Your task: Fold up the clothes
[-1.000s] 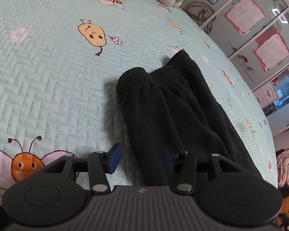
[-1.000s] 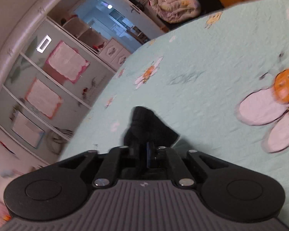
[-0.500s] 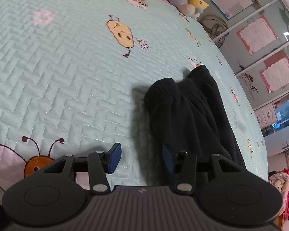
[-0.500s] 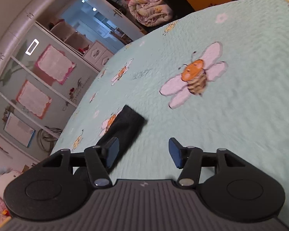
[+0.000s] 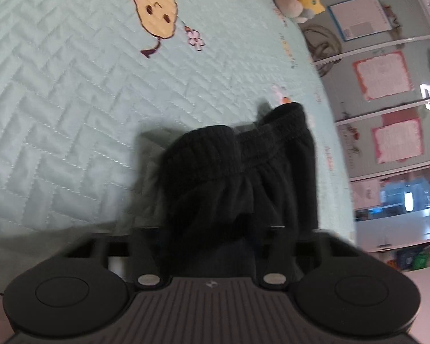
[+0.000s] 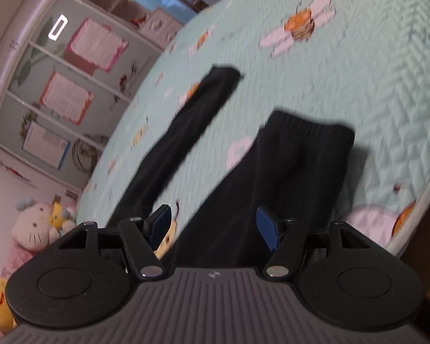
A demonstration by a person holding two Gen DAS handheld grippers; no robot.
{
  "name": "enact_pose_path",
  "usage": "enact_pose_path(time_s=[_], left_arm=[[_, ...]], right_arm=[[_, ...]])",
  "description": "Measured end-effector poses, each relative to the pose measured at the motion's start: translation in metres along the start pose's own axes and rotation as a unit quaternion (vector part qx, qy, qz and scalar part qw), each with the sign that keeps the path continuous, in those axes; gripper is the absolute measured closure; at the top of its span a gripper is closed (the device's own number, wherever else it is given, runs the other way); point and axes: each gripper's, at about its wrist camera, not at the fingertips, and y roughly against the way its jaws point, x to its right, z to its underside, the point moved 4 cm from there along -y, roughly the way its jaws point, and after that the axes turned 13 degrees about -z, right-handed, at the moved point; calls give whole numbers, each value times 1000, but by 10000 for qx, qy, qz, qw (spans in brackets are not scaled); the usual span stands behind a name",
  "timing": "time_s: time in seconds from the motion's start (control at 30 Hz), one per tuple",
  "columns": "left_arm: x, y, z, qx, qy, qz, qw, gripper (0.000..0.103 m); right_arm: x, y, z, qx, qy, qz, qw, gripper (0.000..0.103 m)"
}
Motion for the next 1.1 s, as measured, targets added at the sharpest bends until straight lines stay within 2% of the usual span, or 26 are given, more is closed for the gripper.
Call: enact_pose_path(time_s=[0.07,0.13,0.2,0.23,0.3,0.4,0.47,0.57,0.6,0.73,0.83,0.87,0.9,0.93,0.97,1.03,1.1], left_arm=[[-5,28,4,443,-229,-23,9988,96],[-17,70,9,840,-219,282,9958,97],[-39,108,14,997,22,675,9927,96],[-48,115,16,966,41,747,9925,96],[-61,116,21,827,-80,661,9943,95],[-74,99,24,653,-94,231,9976,93],[-80,90,27,552,46,72,9984,81],[-82,88,32,495,96,108,9987,57],[-80,88,34,475,85,123,9988,54],[-77,82,40,398,39,122,9991,49],[-71,76,46,388,-47,-24,9992,51],[-69,75,48,432,-86,-75,9990,63],[-66,76,49,459,-131,-87,9988,96],[-63,79,50,493,-162,-72,9986,99],[-62,85,50,563,-169,5,9983,99],[-60,103,49,724,-254,253,9967,100],[-58,111,51,673,-355,439,9961,99]], right_arm=[[4,0,8,-127,34,161,9998,37],[14,9,12,-103,-14,355,9993,37],[25,19,14,-30,-92,525,9986,37],[31,24,14,3,-129,602,9981,36],[44,25,15,6,-263,683,9973,35],[55,14,18,-15,-551,554,9969,35],[58,8,19,125,-678,524,9962,30],[59,7,21,310,-750,412,9958,28],[59,9,22,366,-769,361,9957,28],[64,13,21,571,-818,191,9948,28],[67,10,19,686,-899,155,9935,28],[66,9,17,695,-868,170,9937,40],[64,10,13,684,-759,225,9945,58],[61,10,10,673,-650,279,9952,101],[58,15,5,764,-550,329,9950,102],[48,41,-12,1217,-367,255,9916,102],[36,64,-27,1528,-1,242,9880,102]])
